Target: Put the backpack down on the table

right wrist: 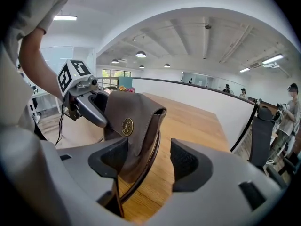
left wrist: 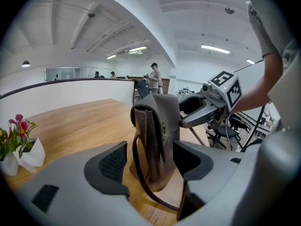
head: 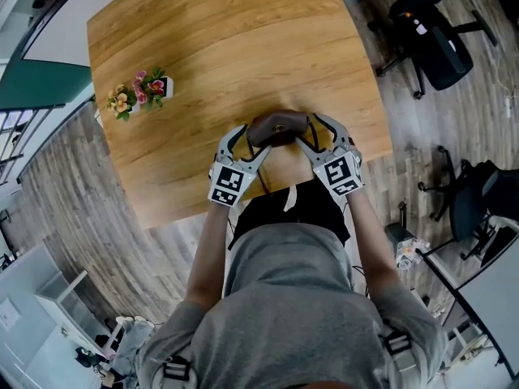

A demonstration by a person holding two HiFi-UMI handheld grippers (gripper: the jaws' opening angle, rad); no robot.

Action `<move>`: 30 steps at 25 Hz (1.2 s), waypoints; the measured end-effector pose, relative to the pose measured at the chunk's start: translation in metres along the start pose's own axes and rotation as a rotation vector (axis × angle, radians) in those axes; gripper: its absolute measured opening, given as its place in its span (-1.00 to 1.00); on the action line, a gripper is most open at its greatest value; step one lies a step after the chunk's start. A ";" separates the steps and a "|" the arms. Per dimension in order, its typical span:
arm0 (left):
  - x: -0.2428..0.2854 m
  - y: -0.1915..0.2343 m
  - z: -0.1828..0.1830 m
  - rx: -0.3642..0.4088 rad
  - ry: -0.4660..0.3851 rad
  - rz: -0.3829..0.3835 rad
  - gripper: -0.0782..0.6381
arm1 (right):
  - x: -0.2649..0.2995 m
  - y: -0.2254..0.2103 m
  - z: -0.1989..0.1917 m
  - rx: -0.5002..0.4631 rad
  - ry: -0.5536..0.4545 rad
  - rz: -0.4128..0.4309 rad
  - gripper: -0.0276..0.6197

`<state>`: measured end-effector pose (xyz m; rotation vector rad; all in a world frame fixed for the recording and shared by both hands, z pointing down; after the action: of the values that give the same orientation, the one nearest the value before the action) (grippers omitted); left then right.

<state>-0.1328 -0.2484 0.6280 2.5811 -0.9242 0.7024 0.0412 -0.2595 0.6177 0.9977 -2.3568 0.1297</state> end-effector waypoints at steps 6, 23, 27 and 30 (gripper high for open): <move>-0.010 -0.001 0.008 0.003 -0.033 0.023 0.07 | -0.014 -0.001 0.004 0.019 -0.014 -0.017 -0.02; -0.053 -0.012 0.029 0.008 -0.090 0.079 0.07 | -0.040 0.008 0.023 -0.012 -0.049 -0.032 -0.52; -0.061 -0.018 0.030 0.013 -0.100 0.087 -0.02 | -0.045 0.014 0.029 -0.023 -0.063 -0.017 -0.73; -0.067 -0.023 0.032 0.021 -0.105 0.097 -0.26 | -0.052 0.017 0.031 -0.021 -0.071 -0.005 -0.88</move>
<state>-0.1514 -0.2114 0.5623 2.6276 -1.0868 0.6094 0.0441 -0.2243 0.5660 1.0137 -2.4149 0.0682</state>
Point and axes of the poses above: the fingertips, and each gripper's own axes: x forward along the fingers, y to its left, z out of its top, the point moved 5 cm from there along -x, backward along the fingers, and after that the axes turned 3 degrees about -z, right-handed, at the moved point
